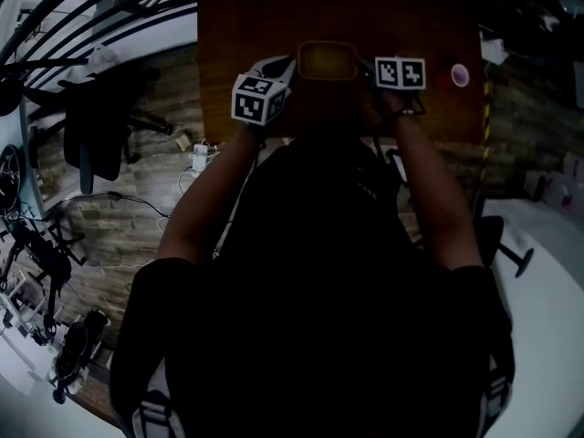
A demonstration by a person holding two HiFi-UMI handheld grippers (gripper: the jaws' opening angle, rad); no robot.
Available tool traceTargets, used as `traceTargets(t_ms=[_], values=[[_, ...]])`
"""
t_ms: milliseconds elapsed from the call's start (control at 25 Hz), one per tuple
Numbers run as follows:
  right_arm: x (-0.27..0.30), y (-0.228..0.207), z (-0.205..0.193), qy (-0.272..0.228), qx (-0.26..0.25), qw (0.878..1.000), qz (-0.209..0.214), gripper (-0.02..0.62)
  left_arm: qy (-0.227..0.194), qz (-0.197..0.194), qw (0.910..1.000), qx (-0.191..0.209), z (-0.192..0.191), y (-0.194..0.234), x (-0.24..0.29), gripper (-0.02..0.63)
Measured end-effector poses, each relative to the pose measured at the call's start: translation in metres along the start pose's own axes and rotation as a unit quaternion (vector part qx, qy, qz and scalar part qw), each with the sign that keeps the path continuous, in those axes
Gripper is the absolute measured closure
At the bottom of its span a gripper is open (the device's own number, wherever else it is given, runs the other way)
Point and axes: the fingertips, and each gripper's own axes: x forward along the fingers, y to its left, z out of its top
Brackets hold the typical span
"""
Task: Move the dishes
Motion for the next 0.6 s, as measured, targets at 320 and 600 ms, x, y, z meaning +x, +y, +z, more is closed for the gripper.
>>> traceTargets(t_ms=[320, 600], values=[[-0.042, 0.032, 0.001, -0.044, -0.051, 0.997, 0.026, 0.584, -0.040, -0.006, 0.9991, 0.012, 0.021, -0.023, -0.016, 0.611], [-0.072, 0.034, -0.016, -0.055, -0.060, 0.995, 0.061, 0.584, -0.044, 0.006, 0.9990, -0.001, 0.012, -0.055, -0.021, 0.611]])
